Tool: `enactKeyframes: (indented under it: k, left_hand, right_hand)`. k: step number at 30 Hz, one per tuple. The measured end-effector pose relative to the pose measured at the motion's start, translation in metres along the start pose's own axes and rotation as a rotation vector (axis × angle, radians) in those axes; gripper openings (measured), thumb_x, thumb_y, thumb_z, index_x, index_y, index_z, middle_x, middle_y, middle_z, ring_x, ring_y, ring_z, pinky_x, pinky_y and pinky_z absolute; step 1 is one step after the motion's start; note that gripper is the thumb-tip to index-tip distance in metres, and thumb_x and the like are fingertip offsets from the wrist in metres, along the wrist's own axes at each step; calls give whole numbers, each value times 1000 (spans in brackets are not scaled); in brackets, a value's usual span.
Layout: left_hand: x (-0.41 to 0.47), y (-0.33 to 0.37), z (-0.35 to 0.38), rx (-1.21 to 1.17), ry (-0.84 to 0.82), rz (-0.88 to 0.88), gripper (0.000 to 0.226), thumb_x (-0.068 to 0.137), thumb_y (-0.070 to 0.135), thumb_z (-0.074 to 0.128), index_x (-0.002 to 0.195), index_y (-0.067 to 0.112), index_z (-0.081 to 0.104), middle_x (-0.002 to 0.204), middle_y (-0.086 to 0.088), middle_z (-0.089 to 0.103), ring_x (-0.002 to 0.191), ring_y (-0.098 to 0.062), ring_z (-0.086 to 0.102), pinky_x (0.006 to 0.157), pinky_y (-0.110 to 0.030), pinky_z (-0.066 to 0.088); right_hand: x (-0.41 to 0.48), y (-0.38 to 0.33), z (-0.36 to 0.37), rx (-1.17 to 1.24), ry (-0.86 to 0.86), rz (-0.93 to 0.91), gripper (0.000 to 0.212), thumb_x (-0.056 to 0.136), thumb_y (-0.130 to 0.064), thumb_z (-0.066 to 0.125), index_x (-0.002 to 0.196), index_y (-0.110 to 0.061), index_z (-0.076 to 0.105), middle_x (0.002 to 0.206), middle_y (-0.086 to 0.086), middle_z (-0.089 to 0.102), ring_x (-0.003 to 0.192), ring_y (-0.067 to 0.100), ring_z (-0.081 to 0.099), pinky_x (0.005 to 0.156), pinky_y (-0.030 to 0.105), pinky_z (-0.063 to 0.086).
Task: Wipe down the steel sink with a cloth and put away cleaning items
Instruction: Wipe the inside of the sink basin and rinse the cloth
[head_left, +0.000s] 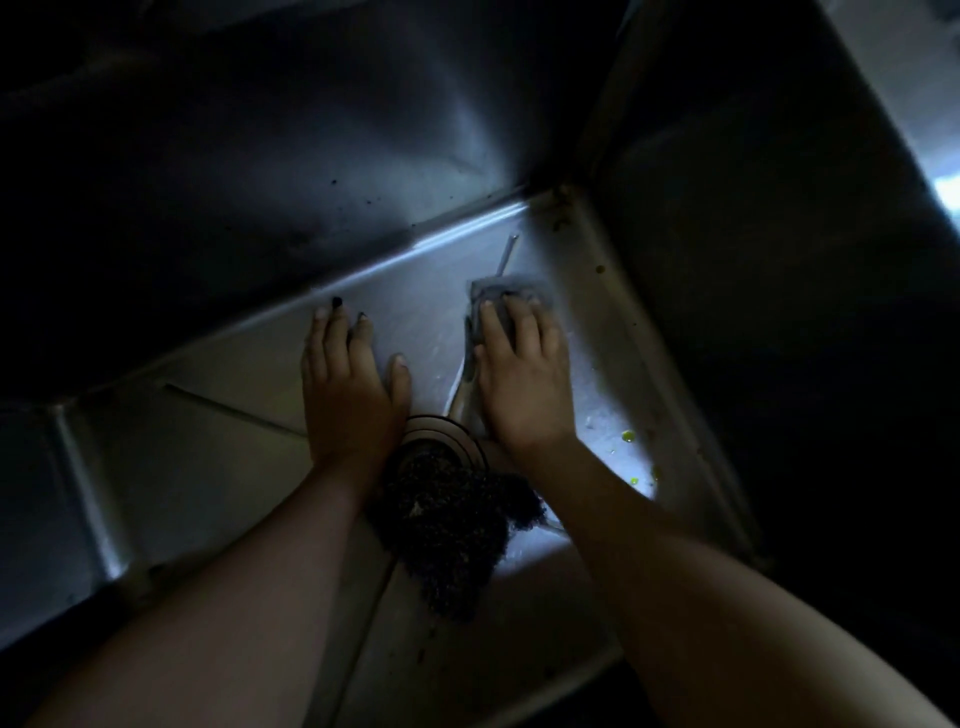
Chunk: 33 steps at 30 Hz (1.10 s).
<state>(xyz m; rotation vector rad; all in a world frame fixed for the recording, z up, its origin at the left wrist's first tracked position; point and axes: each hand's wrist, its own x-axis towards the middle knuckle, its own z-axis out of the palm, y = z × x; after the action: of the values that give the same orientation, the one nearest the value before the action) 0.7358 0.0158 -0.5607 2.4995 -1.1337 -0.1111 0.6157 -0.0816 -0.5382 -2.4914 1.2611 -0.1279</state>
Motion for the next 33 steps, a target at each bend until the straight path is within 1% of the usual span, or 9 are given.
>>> enactKeyframes:
  k: [3,4,10,14,18,21,25,29,33]
  left_hand:
    - [1,-1,1,9,-13,-7,52,80,22,50,122,-10,51,134,-31,44,130,-45,35,109,-51,26]
    - [1,-1,1,11,-14,-5,52,80,22,51,121,-10,51,133,-31,44,130,-45,35,109,-52,27]
    - [1,0,1,22,-12,0,50,78,16,58,120,-10,51,133,-32,44,128,-46,37,107,-53,29]
    - [1,-1,1,21,-11,-9,50,79,17,57,122,-9,50,135,-30,43,130,-44,35,109,-51,27]
    - [0,-1,1,16,-8,-1,51,81,19,56,123,-8,50,135,-30,44,129,-44,36,109,-49,26]
    - [-1,-3,1,1,1,0,50,80,19,57,122,-8,51,133,-30,46,128,-44,37,109,-49,27]
    - [0,-3,1,-17,0,1,51,81,24,50,120,-8,52,132,-30,46,129,-44,37,108,-50,28]
    - [0,-3,1,-19,-3,3,52,80,26,46,120,-8,52,131,-29,47,129,-44,37,108,-50,29]
    - [1,-3,1,-10,-17,-1,51,80,24,50,119,-8,52,130,-30,47,128,-45,37,108,-50,28]
  right_hand:
    - [-5,-9,5,10,25,-68,42,86,-18,59,127,-8,57,131,19,55,124,40,47,105,49,38]
    - [-3,-11,7,10,32,-92,41,86,-19,59,127,-8,58,131,19,55,125,39,47,105,48,38]
    - [29,-14,11,15,-20,-149,44,95,-24,42,136,-11,47,143,15,42,137,34,30,114,40,15]
    - [53,-9,10,-24,-4,-158,45,97,-25,39,140,-11,41,147,16,36,139,33,26,114,38,11]
    - [68,5,4,-85,-6,-113,47,98,-26,34,144,-12,33,150,15,30,140,33,20,116,40,6]
    - [67,19,-4,-105,-25,-54,51,97,-25,39,145,-11,30,152,16,26,140,34,18,115,39,11]
    - [44,30,-10,-56,5,18,45,97,-20,38,141,-8,38,148,19,32,137,36,26,112,35,15]
    - [11,18,-5,-40,102,44,39,89,-13,50,125,0,56,130,27,52,124,43,44,108,44,31]
    - [-2,-6,4,20,75,-25,46,85,-21,41,122,-1,60,125,24,57,122,43,48,105,50,36]
